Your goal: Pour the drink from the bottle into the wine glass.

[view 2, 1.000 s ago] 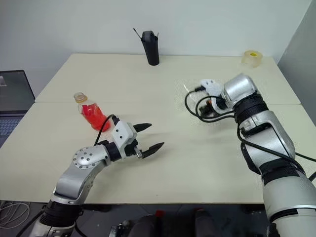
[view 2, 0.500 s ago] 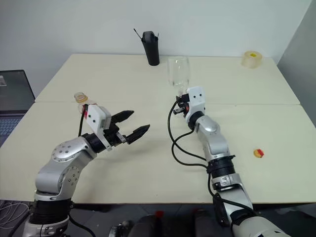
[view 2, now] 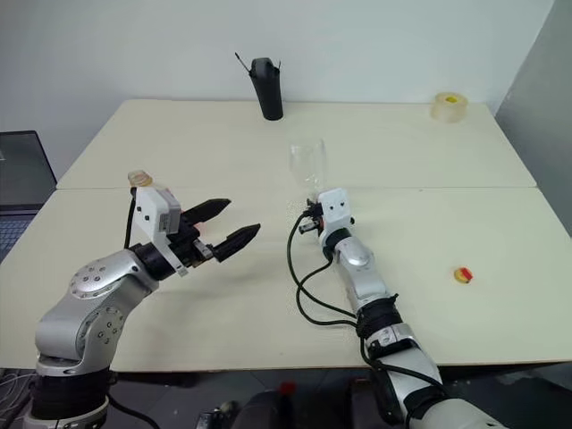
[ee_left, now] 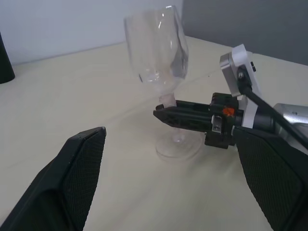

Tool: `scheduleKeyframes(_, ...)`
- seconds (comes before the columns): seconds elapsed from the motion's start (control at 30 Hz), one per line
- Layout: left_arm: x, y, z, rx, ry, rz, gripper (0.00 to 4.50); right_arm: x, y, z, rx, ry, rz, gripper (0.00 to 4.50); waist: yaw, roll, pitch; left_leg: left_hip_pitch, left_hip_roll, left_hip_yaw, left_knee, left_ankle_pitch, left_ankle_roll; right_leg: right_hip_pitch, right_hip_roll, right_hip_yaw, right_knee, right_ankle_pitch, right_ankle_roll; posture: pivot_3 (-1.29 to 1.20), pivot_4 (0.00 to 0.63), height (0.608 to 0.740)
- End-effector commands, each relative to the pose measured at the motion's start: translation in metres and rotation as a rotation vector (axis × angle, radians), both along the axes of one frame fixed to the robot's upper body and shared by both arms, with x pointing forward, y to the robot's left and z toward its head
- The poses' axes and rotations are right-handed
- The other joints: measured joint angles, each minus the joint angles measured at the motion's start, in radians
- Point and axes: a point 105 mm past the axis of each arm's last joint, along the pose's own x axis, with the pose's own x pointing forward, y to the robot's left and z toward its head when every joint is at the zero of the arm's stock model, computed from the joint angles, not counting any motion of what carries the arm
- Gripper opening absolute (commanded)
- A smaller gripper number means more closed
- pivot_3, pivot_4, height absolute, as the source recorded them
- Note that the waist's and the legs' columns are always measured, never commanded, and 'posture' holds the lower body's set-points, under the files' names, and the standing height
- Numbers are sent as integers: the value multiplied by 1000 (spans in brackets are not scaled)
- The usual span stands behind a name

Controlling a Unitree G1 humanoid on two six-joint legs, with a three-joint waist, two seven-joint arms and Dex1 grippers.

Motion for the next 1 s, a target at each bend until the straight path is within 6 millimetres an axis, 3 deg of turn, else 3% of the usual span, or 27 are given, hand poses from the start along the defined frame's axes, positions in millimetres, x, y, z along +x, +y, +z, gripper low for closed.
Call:
scheduleKeyframes(0.03,-6,0,13,12,-51,-2,4500,-6,15,-11,-32,9,39,136,0,0,0,0,0,0,0,0,0,0,0,0,0,0,0,0,150,740)
scheduleKeyframes(0.17,-6,0,12,20,-54,0,4500,-8,14,-19,-59,26,49,136,-2,0,0,1,1,0,0,0,0,0,0,0,1,0,0,0,150,740)
scheduleKeyframes(0.6,0,-3,10,33,-51,-24,4500,-21,-20,-54,-163,178,88,136,1,-3,-2,2,0,0,0,0,1,1,0,0,1,0,0,0,150,740)
scheduleKeyframes(1.0,6,-2,11,36,-54,-34,4500,-21,-7,-47,-162,202,142,136,-1,-5,-4,3,1,0,0,0,1,2,0,1,2,0,0,0,150,740)
